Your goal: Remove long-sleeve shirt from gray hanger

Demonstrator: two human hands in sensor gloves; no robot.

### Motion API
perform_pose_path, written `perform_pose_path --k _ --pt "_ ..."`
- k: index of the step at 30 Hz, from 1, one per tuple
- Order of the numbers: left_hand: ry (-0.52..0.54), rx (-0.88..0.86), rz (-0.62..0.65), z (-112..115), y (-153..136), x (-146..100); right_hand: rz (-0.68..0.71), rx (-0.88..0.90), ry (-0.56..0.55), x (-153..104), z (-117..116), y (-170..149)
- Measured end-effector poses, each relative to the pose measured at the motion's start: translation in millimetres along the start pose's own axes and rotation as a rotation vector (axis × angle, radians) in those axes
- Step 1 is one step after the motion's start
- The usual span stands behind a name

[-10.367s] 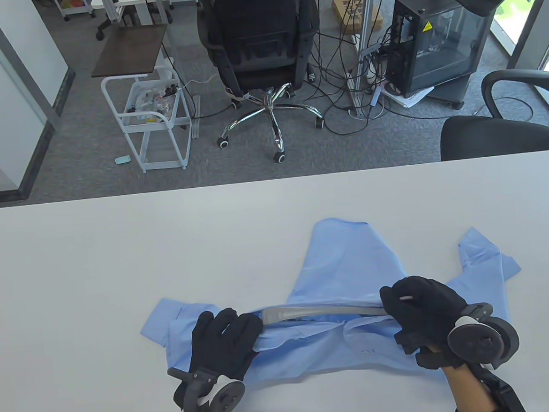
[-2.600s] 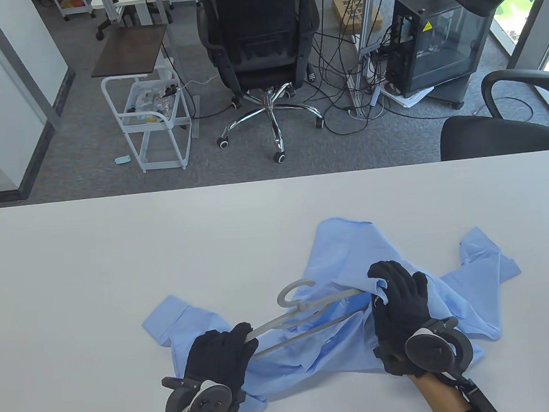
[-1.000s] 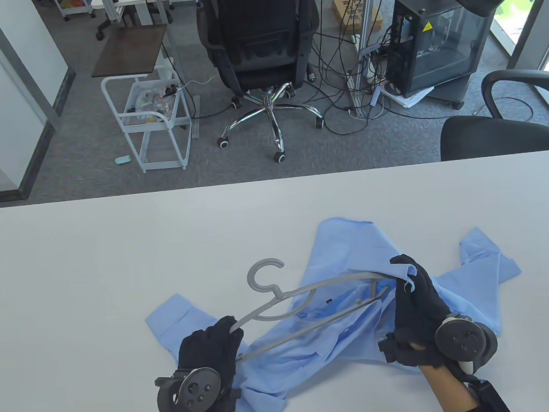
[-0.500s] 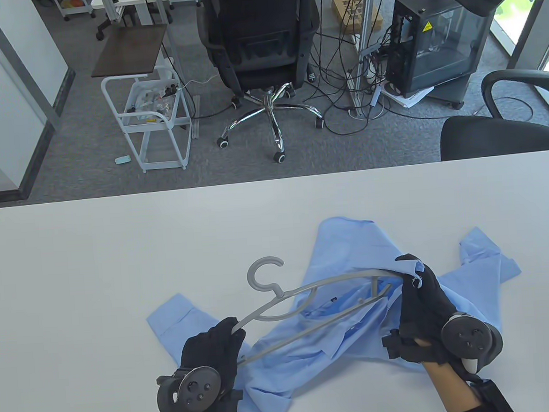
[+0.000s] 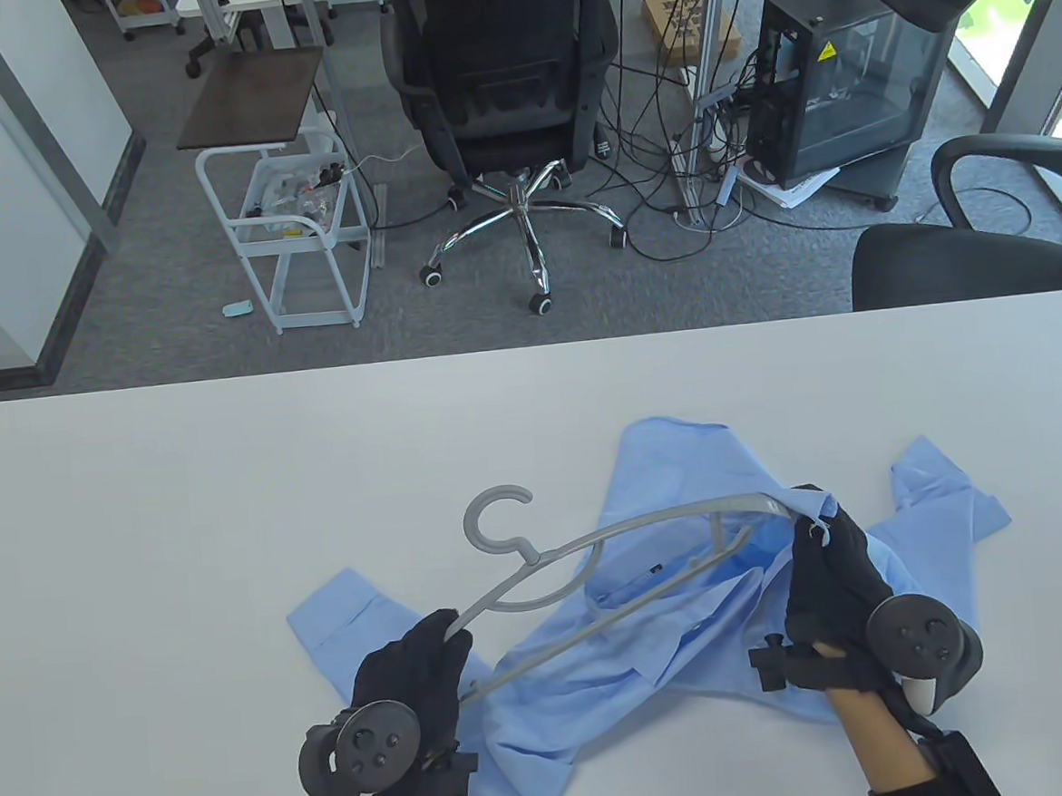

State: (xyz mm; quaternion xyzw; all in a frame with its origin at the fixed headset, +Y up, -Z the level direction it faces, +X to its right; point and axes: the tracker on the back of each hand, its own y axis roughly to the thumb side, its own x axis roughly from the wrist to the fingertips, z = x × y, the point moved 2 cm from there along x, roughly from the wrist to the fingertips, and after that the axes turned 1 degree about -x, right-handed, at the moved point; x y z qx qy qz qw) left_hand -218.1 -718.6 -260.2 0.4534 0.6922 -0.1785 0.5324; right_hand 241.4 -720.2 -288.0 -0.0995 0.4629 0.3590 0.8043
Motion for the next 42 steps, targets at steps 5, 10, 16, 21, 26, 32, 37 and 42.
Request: perform_pose_path --k 5,10,16,21,26,32,37,42 --pt "-0.001 -0.105 -0.074 -1 -4 1 0.025 -0.111 0.064 2 -8 -6" --pt "-0.009 -0.117 -0.089 -1 -6 2 0.053 -0.18 0.108 1 -16 -6" --pt "-0.019 -0.146 -0.103 1 -7 1 0.084 -0.257 0.179 0 -26 -6" --pt "-0.022 -0.161 -0.108 2 -7 1 0.072 -0.298 0.245 0 -34 -8" --pt "-0.029 -0.193 -0.136 3 -10 1 0.053 -0.262 0.299 -3 -38 -9" --pt "-0.034 -0.24 -0.19 4 -16 1 0.102 -0.257 0.286 -5 -36 -1" --pt "-0.09 -0.345 -0.26 10 -26 3 0.133 -0.198 0.27 -7 -33 3" --pt "-0.107 -0.446 -0.319 10 -35 4 0.136 -0.091 0.289 -6 -31 4"
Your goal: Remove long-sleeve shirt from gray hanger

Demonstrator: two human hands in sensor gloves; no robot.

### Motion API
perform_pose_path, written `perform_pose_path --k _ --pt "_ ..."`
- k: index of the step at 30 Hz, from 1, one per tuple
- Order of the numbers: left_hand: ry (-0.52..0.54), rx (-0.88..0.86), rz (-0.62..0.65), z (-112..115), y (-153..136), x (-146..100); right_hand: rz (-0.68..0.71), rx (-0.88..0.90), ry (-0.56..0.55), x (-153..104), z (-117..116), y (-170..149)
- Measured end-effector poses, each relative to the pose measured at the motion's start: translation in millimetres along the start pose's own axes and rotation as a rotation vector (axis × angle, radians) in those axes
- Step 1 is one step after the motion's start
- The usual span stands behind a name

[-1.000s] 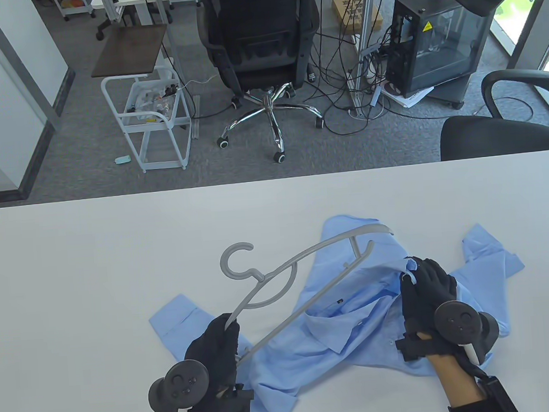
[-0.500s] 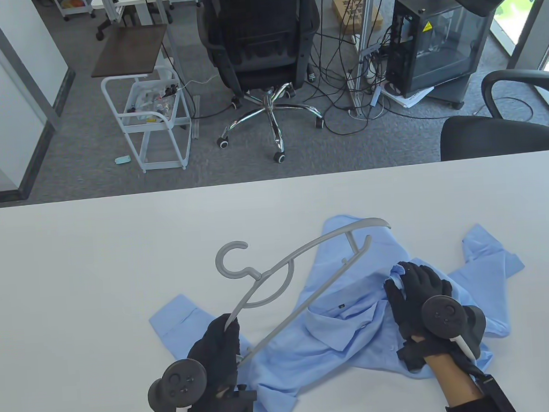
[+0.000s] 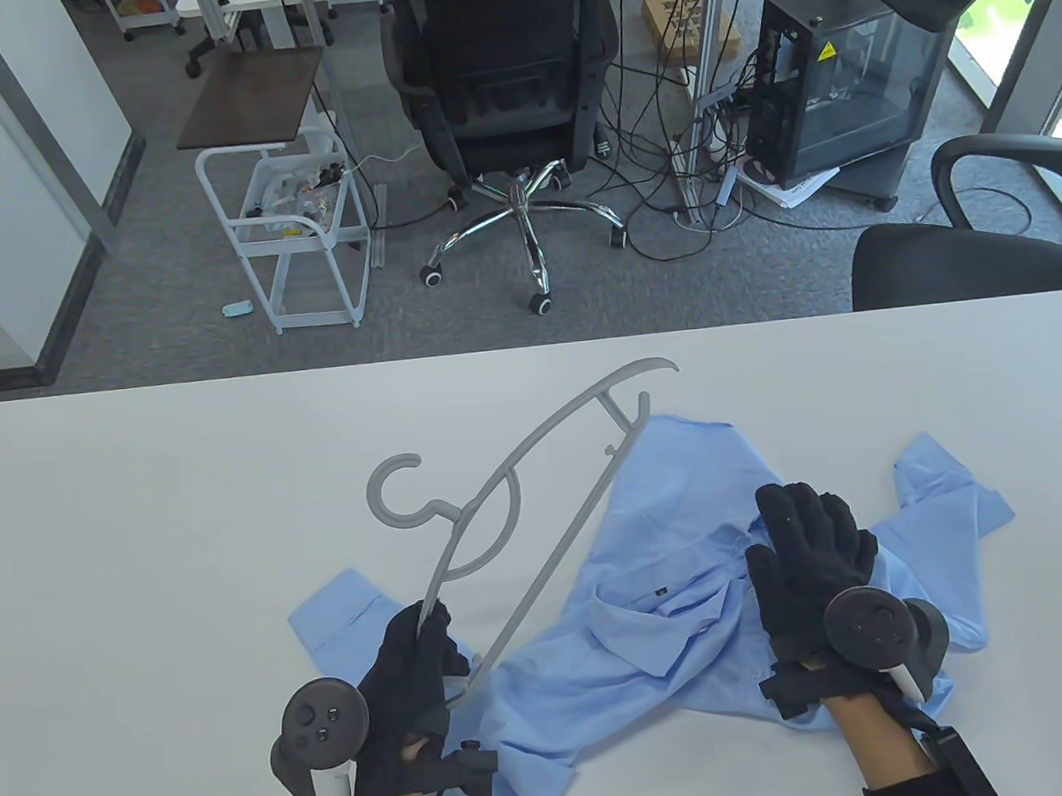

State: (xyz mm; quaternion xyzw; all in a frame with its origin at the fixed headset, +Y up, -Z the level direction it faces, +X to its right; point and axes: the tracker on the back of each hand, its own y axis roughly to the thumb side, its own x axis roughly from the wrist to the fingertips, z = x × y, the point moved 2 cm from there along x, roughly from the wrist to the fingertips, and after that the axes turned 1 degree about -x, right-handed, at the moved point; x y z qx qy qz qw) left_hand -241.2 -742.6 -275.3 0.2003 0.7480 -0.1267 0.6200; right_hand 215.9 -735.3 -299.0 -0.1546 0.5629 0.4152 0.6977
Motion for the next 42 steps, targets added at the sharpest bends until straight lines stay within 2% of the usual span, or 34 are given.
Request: perform_pose_path --k 13,17,42 --pt "0.013 -0.037 -0.041 -4 -7 3 -0.005 -0.052 0.001 1 -1 4" --pt "0.03 -0.038 -0.062 -6 -12 5 -0.017 -0.035 0.046 2 -5 4" --pt "0.115 -0.029 -0.203 -19 -38 13 -0.023 -0.051 0.024 1 -4 3"
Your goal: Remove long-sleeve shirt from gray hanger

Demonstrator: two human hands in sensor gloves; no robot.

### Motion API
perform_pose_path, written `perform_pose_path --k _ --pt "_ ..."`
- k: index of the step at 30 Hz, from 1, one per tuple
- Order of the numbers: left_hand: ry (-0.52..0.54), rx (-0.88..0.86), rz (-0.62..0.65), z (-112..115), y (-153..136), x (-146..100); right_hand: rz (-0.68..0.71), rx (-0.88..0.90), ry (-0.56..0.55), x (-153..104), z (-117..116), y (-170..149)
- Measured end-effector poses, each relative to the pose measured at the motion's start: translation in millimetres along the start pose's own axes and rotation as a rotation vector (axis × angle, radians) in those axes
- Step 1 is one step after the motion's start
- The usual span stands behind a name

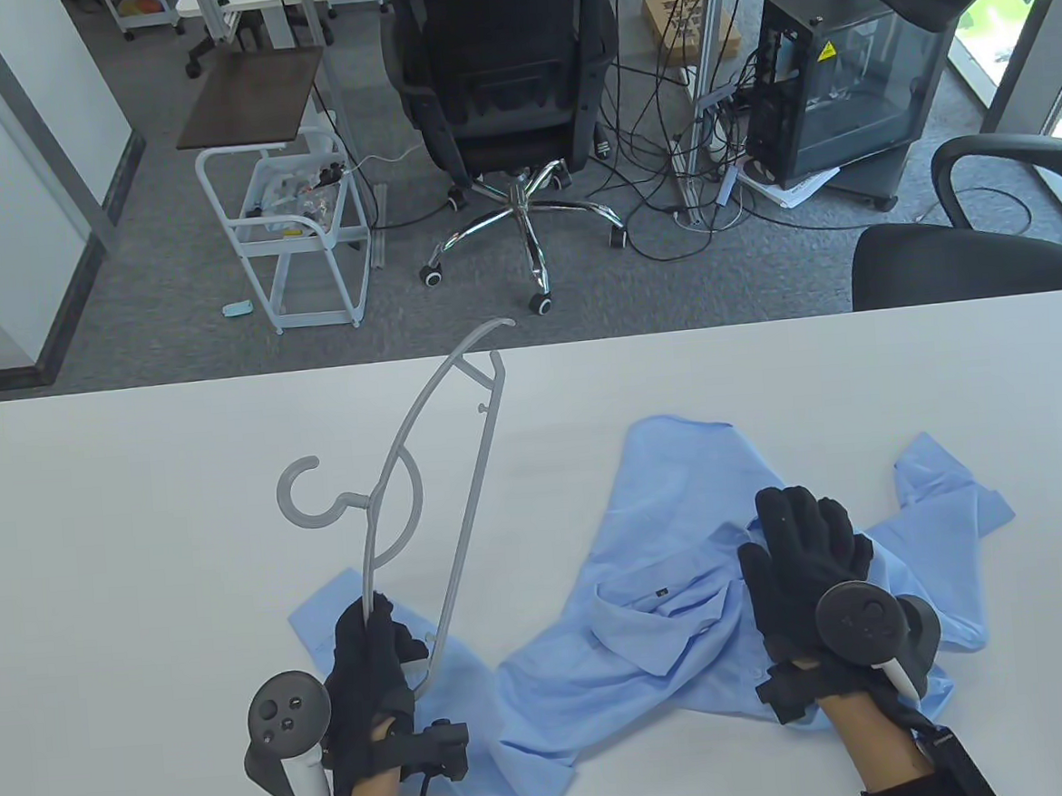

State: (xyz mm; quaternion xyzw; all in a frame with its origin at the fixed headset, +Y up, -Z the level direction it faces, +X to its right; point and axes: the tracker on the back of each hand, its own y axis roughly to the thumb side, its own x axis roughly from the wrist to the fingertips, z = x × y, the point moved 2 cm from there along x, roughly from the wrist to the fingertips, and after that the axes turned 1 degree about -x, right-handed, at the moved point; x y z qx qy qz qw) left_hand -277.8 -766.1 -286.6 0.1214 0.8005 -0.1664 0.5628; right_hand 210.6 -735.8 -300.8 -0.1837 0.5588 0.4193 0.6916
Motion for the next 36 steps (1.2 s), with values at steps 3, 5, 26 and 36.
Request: perform_pose_path --k 3,5,26,36 --pt "0.003 0.0 -0.005 -1 0 0 -0.002 -0.002 -0.003 0 0 0" --pt "0.007 0.003 -0.009 -1 0 0 -0.003 -0.002 -0.003 0 1 -1" --pt "0.063 0.026 -0.121 -5 -21 11 -0.008 -0.032 -0.001 0 1 -2" --pt "0.067 0.031 -0.16 -5 -27 13 -0.03 -0.051 -0.007 0 1 -3"
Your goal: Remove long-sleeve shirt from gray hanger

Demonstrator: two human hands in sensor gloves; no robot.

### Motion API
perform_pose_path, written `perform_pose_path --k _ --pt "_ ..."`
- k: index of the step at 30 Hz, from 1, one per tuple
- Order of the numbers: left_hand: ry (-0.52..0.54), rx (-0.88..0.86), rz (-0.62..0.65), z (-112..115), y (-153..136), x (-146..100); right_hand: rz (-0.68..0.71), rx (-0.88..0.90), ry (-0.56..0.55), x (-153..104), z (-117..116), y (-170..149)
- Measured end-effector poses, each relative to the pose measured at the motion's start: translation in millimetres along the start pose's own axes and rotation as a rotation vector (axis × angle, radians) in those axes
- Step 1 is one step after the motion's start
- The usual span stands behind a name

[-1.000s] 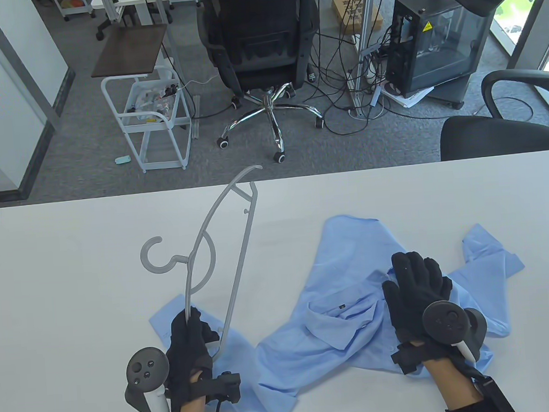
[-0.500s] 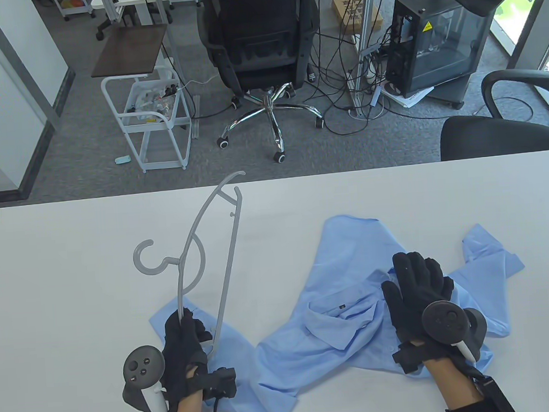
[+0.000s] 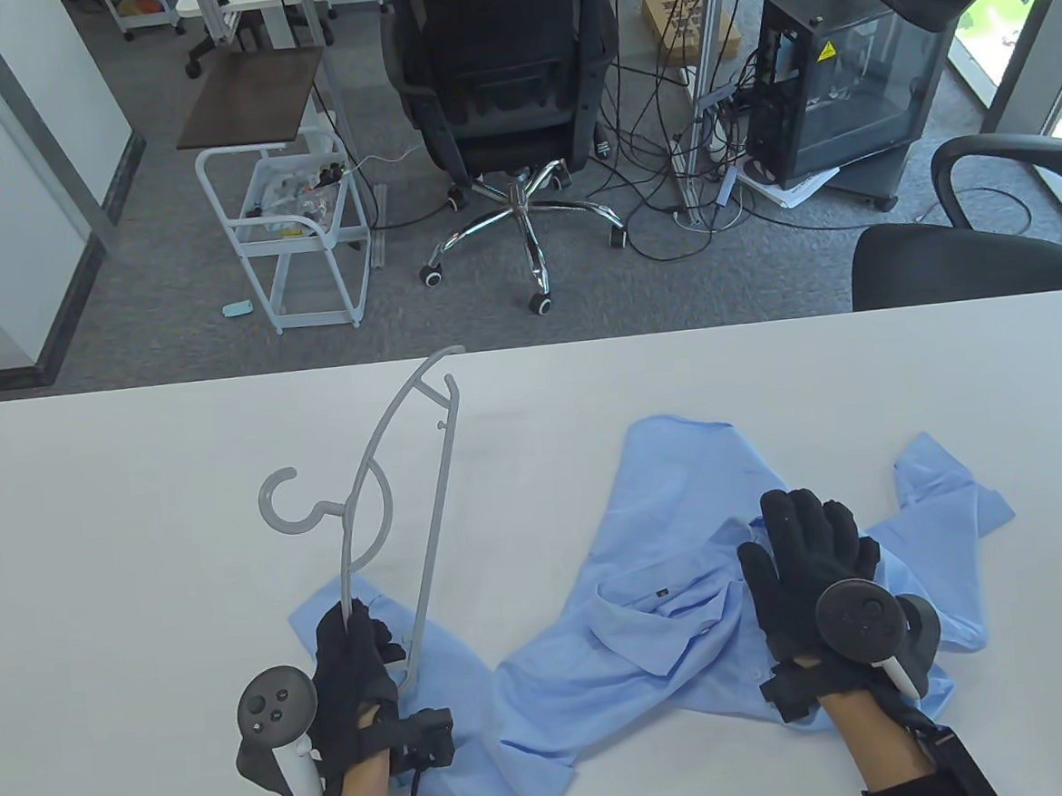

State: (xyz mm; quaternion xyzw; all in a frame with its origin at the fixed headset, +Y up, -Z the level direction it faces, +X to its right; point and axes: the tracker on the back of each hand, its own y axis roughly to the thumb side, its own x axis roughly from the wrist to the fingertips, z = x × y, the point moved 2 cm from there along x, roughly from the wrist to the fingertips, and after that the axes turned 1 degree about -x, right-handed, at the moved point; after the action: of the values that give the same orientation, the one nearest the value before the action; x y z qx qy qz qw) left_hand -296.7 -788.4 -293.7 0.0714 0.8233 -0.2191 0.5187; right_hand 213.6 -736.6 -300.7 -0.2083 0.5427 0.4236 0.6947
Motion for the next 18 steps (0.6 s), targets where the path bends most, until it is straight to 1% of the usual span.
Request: perform_pose_path --k 18 --pt "0.011 0.021 -0.084 -1 -12 6 0.0 -0.021 0.005 2 -1 1"
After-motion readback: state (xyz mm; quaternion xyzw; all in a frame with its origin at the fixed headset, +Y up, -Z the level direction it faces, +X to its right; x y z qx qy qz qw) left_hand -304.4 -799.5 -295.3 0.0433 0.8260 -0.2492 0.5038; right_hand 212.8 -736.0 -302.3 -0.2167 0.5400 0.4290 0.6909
